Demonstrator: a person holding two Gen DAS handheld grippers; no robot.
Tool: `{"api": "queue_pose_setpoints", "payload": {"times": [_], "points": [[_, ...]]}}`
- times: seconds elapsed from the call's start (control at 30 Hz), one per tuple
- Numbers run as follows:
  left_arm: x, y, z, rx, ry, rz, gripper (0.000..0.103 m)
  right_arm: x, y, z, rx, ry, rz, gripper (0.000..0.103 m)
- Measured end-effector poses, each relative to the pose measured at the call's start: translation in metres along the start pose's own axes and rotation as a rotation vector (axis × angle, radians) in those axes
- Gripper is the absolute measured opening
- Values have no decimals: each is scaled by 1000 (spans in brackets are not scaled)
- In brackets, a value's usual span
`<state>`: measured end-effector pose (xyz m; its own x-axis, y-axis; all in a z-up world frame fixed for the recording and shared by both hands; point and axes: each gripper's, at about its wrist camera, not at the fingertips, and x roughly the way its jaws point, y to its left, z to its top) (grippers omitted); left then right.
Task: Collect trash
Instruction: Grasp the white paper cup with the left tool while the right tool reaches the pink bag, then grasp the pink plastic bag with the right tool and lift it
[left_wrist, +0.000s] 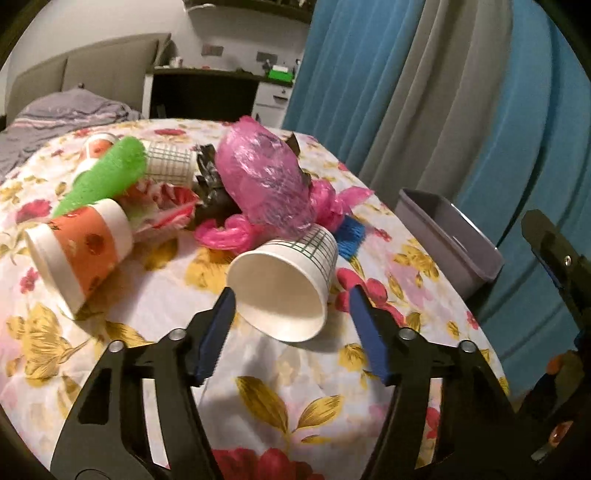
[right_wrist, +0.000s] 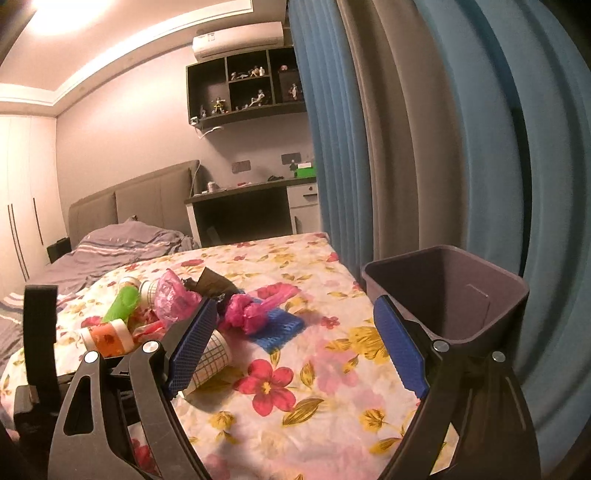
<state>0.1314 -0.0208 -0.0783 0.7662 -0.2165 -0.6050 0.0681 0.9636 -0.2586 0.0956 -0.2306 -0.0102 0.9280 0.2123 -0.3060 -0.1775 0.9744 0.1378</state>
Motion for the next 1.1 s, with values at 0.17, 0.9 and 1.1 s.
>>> {"api": "queue_pose_setpoints", "payload": {"times": [0.17, 0.9, 1.1], "points": [[7, -5, 1, 39, 30, -18, 39, 4, 5, 0, -11, 13, 6, 84], [-80, 28, -15, 91, -71, -32, 2, 62, 79, -11, -82, 152, 166, 84], [-101, 49, -6, 41, -136, 16, 2, 83, 86, -21, -80, 221, 140, 84]]}}
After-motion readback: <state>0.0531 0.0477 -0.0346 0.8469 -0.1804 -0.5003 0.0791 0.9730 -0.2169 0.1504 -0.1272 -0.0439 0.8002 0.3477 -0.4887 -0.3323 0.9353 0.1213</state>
